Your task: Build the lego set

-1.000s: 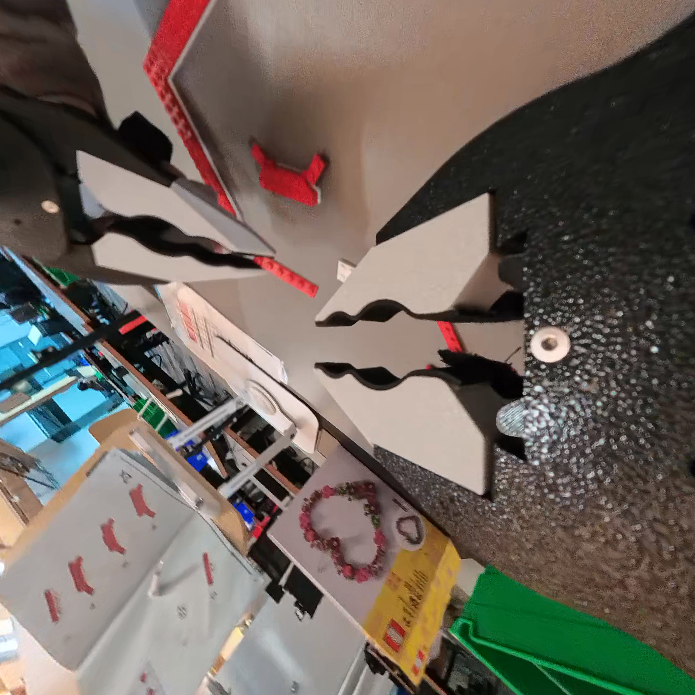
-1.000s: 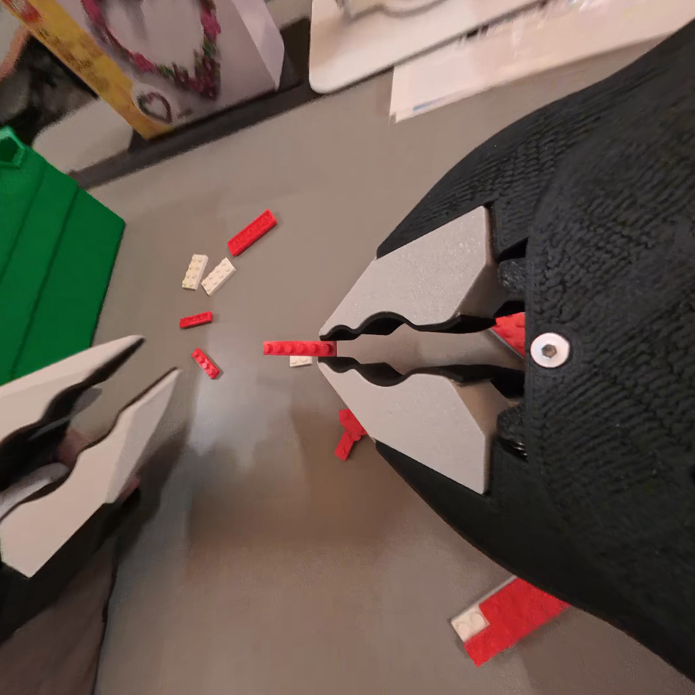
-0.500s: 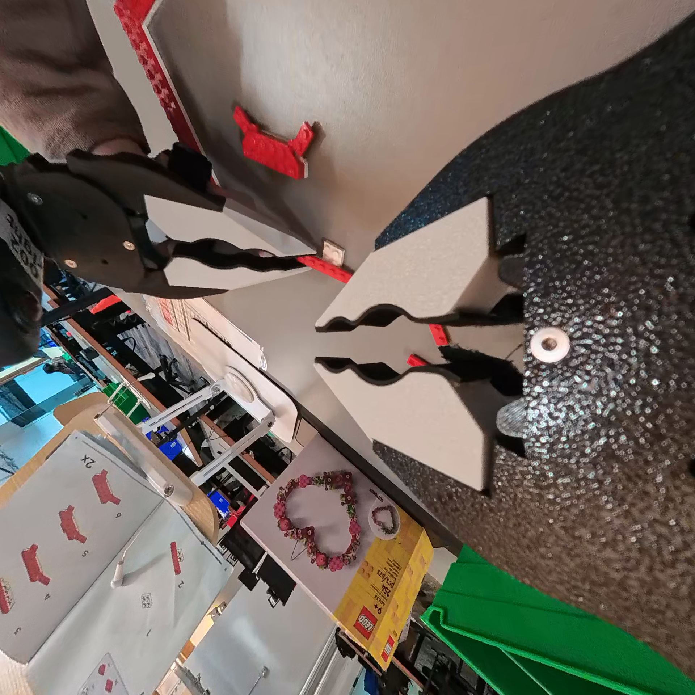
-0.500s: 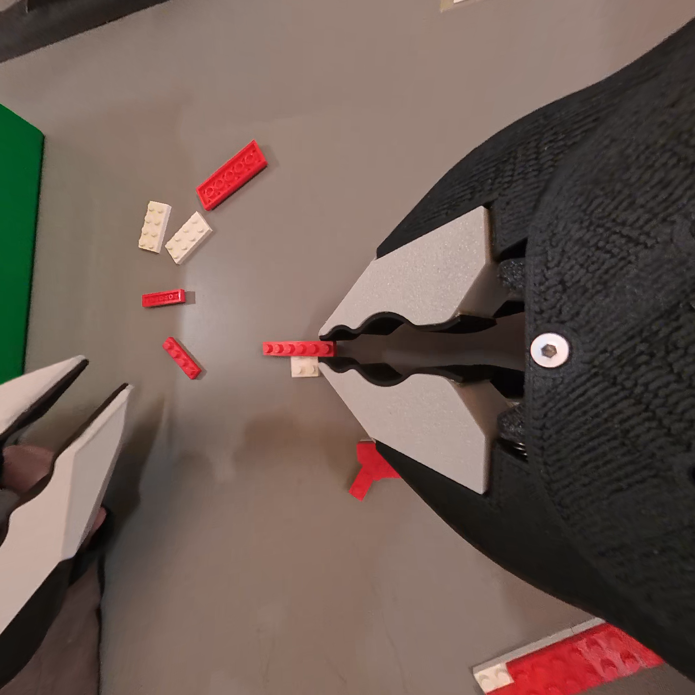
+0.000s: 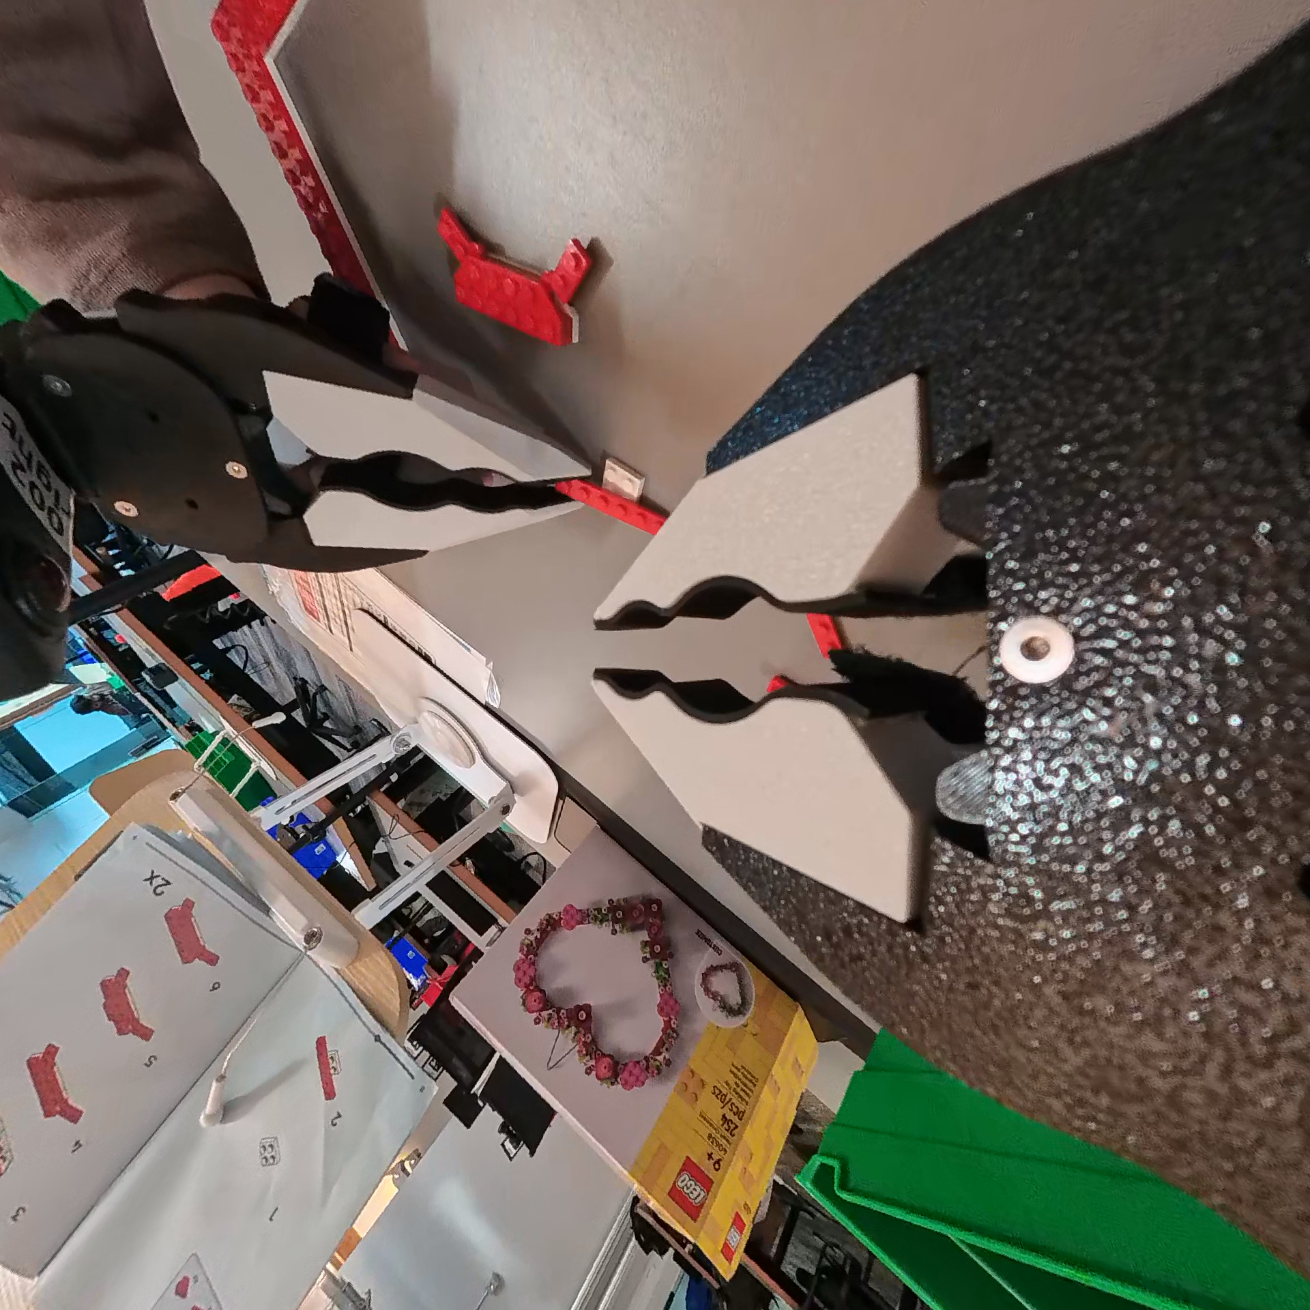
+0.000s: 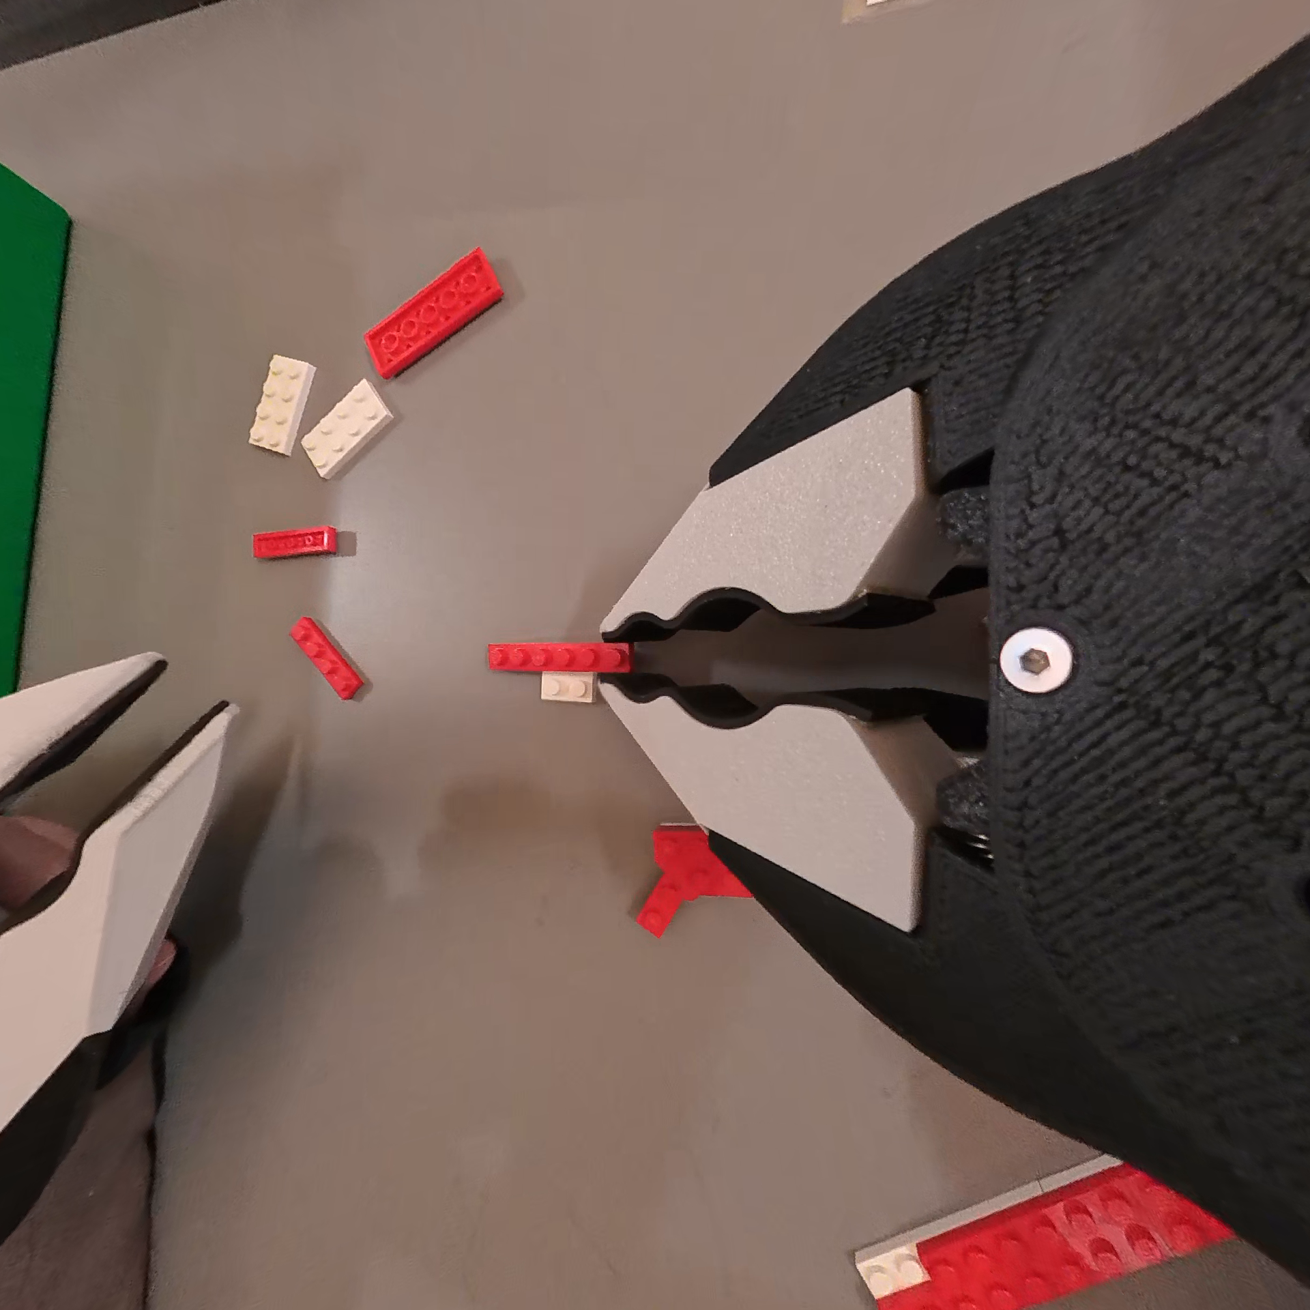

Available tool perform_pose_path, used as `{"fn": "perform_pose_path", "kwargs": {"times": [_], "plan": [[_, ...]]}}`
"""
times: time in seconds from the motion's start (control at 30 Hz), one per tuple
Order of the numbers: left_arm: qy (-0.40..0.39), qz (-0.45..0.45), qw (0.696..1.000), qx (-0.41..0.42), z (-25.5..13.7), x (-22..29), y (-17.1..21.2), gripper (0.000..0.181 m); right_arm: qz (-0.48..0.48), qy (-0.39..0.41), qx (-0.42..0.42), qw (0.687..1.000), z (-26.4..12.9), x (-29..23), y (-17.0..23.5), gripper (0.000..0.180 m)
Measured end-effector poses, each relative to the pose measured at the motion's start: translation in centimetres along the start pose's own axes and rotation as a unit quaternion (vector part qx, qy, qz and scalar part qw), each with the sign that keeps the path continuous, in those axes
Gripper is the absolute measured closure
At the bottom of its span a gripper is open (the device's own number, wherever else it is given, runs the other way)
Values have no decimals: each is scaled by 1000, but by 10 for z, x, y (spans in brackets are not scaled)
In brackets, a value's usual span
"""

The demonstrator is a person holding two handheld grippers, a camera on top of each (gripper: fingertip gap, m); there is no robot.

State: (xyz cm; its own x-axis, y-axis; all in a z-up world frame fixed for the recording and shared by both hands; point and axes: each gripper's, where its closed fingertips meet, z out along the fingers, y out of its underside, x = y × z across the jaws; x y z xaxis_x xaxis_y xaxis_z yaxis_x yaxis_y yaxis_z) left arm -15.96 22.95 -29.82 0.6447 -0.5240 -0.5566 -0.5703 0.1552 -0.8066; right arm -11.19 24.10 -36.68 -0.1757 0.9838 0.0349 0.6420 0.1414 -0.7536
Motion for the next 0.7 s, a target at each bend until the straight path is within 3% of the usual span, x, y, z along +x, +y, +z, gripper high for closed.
{"fn": "perform_pose_path", "kwargs": {"times": [0.53, 0.7], "plan": [[6, 4, 1000, -6, 1, 3, 1, 174, -5, 13, -14, 1000, 0, 2, 4, 170], [3, 4, 1000, -7, 1, 2, 2, 175, 27, 8, -11, 1000, -2, -1, 5, 153]]}}
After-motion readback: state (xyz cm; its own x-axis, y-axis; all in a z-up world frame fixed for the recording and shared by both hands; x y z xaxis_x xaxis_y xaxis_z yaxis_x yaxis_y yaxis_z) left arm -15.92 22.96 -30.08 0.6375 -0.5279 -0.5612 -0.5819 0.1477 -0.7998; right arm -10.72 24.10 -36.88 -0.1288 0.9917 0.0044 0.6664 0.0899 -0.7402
